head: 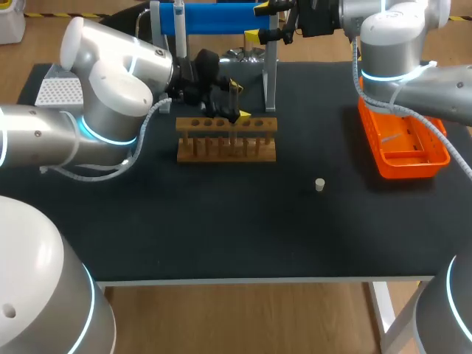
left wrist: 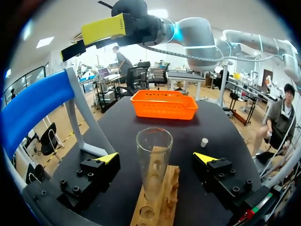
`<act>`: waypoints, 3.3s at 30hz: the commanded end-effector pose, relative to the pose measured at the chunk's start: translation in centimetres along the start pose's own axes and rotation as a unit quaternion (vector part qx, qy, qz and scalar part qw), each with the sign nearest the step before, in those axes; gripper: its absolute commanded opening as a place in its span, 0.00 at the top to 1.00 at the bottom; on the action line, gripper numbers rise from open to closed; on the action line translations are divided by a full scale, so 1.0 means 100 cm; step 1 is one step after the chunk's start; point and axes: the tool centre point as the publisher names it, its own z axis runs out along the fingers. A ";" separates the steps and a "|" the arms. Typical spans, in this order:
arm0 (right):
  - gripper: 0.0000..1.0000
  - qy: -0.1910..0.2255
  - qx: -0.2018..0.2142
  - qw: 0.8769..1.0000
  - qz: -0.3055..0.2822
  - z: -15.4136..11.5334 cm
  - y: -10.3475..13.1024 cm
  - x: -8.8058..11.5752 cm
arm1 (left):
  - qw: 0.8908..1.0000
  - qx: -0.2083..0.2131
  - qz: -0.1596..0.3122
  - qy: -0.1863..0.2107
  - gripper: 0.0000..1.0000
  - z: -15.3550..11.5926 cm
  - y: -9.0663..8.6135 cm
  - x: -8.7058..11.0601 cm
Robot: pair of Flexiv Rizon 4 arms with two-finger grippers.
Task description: Invert the test tube, pick up the pipette, mount the tip to pipette, aspirate from beaker and dispense into the tube, eject the tip, return the pipette, and cap with the stopper.
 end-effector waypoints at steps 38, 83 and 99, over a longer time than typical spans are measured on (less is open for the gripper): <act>0.00 0.000 0.001 1.000 0.000 -0.001 0.000 0.000 | 1.000 0.000 0.005 0.016 0.00 0.002 0.003 -0.006; 0.00 -0.165 0.077 0.983 0.024 -0.191 -0.164 0.185 | 1.000 0.000 0.005 0.016 0.00 0.002 0.003 -0.006; 0.00 -0.182 0.124 0.975 0.033 -0.173 -0.229 0.206 | 1.000 0.000 0.005 0.016 0.00 0.002 0.003 -0.006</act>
